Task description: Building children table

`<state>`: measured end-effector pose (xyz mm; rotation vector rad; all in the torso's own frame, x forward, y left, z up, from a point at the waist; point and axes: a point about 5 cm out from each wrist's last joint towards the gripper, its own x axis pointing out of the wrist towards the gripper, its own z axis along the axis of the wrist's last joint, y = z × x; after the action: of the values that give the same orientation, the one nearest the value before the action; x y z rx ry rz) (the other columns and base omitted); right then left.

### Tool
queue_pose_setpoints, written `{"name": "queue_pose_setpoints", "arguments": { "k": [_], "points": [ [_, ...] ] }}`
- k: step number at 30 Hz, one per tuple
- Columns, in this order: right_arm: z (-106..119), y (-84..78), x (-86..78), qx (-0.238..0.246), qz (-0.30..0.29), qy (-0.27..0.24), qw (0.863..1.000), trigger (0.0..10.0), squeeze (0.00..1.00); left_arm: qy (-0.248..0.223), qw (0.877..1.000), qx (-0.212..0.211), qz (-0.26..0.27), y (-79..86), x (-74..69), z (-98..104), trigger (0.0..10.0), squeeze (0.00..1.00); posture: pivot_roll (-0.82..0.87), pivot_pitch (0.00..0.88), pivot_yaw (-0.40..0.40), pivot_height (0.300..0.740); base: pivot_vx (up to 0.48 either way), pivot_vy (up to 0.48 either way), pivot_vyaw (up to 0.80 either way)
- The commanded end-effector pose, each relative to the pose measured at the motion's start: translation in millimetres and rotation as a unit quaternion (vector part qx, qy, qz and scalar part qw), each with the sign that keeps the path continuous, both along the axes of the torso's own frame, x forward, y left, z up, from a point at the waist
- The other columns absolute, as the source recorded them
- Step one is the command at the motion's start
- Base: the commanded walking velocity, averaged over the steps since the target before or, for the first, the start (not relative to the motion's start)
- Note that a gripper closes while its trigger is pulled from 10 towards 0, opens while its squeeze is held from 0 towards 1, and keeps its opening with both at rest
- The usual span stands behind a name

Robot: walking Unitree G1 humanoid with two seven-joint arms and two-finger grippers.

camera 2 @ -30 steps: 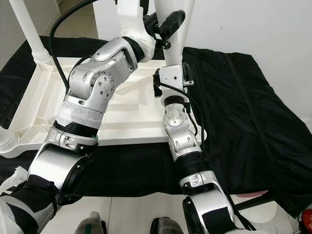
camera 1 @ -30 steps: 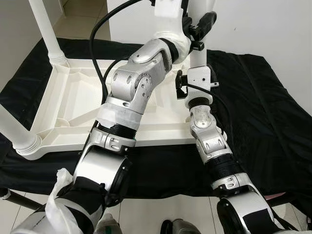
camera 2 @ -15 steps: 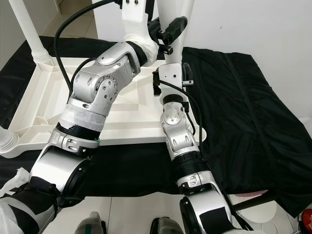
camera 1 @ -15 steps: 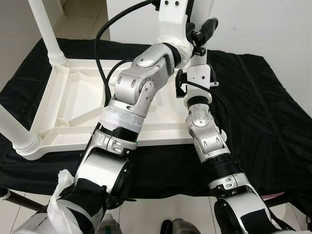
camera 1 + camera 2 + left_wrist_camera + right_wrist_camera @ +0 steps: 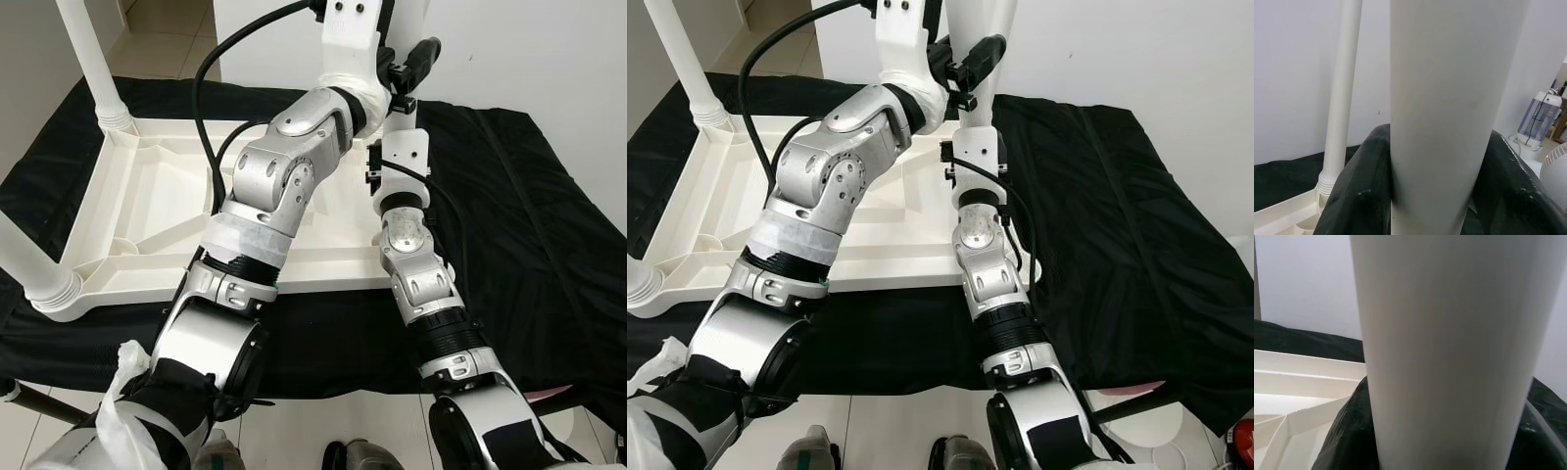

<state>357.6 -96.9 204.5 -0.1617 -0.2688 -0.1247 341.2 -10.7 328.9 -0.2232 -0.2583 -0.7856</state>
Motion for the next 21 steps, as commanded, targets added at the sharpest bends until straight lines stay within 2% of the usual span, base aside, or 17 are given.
{"name": "queue_pose_setpoints", "arguments": {
  "k": [1, 3, 6, 7, 8, 9, 11, 12, 13, 14, 16, 17, 19, 20, 21],
  "points": [
    [1.3, -6.2, 2.1, 0.027, -0.018, 0.009, 0.999, 0.0, 0.0, -0.024, 1.0, -0.006, -0.019, -3.6, -7.4, 6.4, 10.0, 0.0, 0.09, 0.0, -0.074, 0.74, 0.0, 0.0, 0.0],
    [0.8, -14.0, 3.9, 0.046, -0.038, 0.016, 0.998, 0.0, 0.0, -0.027, 0.999, -0.01, -0.031, -5.5, -10.6, 7.0, 10.0, 0.0, 0.09, 0.0, -0.074, 0.74, 0.0, 0.0, 0.0],
    [1.7, -18.2, 4.6, 0.049, -0.048, 0.015, 0.997, 0.0, 0.0, -0.032, 0.999, -0.007, -0.037, -7.0, -12.7, 7.2, 10.0, 0.0, 0.09, 0.0, -0.074, 0.74, 0.0, 0.0, 0.0],
    [1.8, -18.5, 5.0, 0.046, -0.047, 0.016, 0.998, 6.5, 0.0, -0.044, 0.998, -0.001, -0.041, -7.9, -14.2, 7.5, 10.0, 0.0, 0.09, 0.0, -0.073, 0.74, 0.0, 0.0, 0.0],
    [1.7, -18.7, 5.3, 0.044, -0.045, 0.017, 0.998, 6.5, 0.0, -0.052, 0.998, 0.003, -0.043, -8.6, -15.4, 7.8, 10.0, 0.0, 0.09, 0.0, -0.073, 0.74, 0.0, 0.0, 0.0],
    [1.5, -18.6, 5.4, 0.044, -0.043, 0.018, 0.998, 10.0, 0.0, -0.076, 0.996, 0.006, -0.045, -9.3, -18.4, 9.5, 10.0, 0.0, 0.09, 0.0, -0.073, 0.74, 0.0, 0.0, 0.0],
    [1.2, -18.6, 5.4, 0.045, -0.042, 0.019, 0.998, 10.0, 0.0, -0.102, 0.994, 0.008, -0.046, -9.9, -22.0, 11.3, 10.0, 0.0, 0.09, 0.0, -0.073, 0.74, 0.0, 0.0, 0.0],
    [0.9, -18.2, 5.5, 0.045, -0.039, 0.02, 0.998, 10.0, 0.0, -0.076, 0.995, 0.0, -0.066, -12.3, -22.5, 8.3, 10.0, 0.38, 0.09, 0.0, -0.073, 0.74, 0.0, 0.0, 0.0],
    [0.9, -18.1, 5.6, 0.045, -0.039, 0.021, 0.998, 10.0, 0.0, -0.067, 0.995, -0.002, -0.071, -13.0, -22.6, 7.4, 10.0, 0.38, 0.09, 0.0, -0.073, 0.74, 0.0, 0.0, 0.0],
    [1.0, -17.5, 5.7, 0.042, -0.035, 0.02, 0.998, 10.0, 0.0, -0.052, 0.995, -0.014, -0.079, -13.0, -21.9, 6.5, 10.0, 1.0, 0.09, 0.0, -0.073, 0.74, 0.0, 0.0, 0.0],
    [1.2, -16.7, 5.9, 0.039, -0.031, 0.02, 0.999, 10.0, 0.0, -0.039, 0.995, -0.028, -0.086, -12.5, -21.1, 6.0, 10.0, 1.0, 0.09, 0.0, -0.073, 0.74, 0.0, 0.0, 0.0],
    [0.4, -16.6, 5.7, 0.042, -0.033, 0.022, 0.998, 10.0, 0.0, -0.051, 0.997, -0.006, -0.065, -10.8, -19.1, 6.8, 10.0, 1.0, 0.09, 0.0, -0.073, 0.74, 0.0, 0.0, 0.0],
    [0.4, -16.8, 5.6, 0.042, -0.034, 0.023, 0.998, 10.0, 0.0, -0.054, 0.997, -0.005, -0.058, -10.1, -18.3, 8.0, 10.0, 1.0, 0.09, 0.0, -0.073, 0.74, 0.0, 0.0, 0.0],
    [0.2, -16.9, 5.6, 0.041, -0.034, 0.023, 0.998, 10.0, 0.0, -0.055, 0.997, -0.006, -0.055, -9.7, -17.6, 8.9, 10.0, 0.72, 0.09, 0.0, -0.073, 0.74, 0.0, 0.0, 0.0],
    [0.0, -17.0, 5.6, 0.041, -0.033, 0.024, 0.998, 10.0, 0.0, -0.056, 0.997, -0.007, -0.051, -9.2, -16.9, 9.4, 10.0, 0.0, 0.09, 0.0, -0.073, 0.74, 0.0, 0.0, 0.0]
  ]
}}
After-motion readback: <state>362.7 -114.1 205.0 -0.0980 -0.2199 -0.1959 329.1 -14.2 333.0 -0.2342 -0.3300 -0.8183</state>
